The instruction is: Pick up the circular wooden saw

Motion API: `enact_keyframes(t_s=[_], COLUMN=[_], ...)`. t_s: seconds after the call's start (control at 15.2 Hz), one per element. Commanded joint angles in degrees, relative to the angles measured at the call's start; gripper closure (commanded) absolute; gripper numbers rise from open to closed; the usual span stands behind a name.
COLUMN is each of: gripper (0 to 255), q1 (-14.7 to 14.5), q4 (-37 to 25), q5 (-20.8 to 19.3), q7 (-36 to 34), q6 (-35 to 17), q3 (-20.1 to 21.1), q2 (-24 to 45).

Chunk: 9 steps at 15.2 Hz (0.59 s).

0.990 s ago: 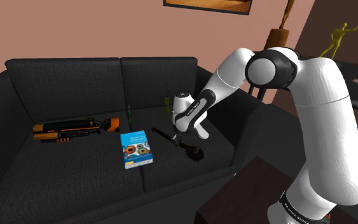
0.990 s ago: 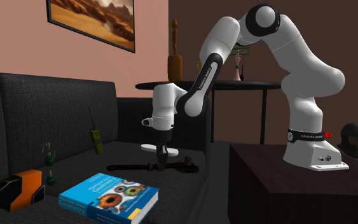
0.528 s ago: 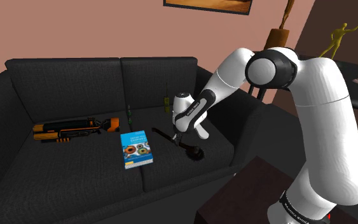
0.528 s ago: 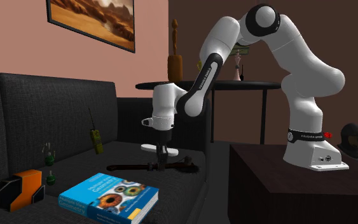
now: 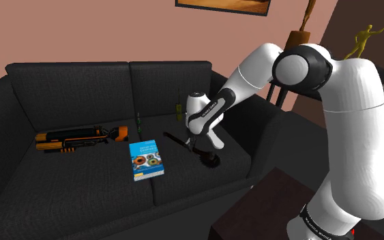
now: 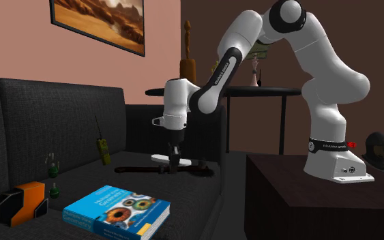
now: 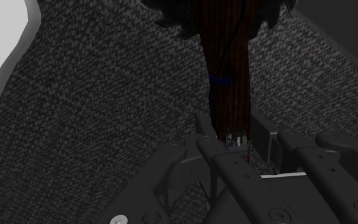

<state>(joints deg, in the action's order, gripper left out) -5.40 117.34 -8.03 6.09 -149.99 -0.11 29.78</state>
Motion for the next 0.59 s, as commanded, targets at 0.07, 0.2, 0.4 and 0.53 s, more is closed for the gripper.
enact_keyframes(t_s=[0.07,0.2,0.4,0.53], gripper=[255,255,255,255], q1=[0.1,0.1,0.2,0.2], q4=[0.2,0.3,0.4,0.4], q5=[0.2,0.4,0.6,0.6], q7=[0.2,0.4,0.7,0.7], q6=[1.7,2.9,4.6,4.7], q3=[0.2,0.3,0.5,0.5], q2=[-1.9,-3.2,-5.0,-5.1])
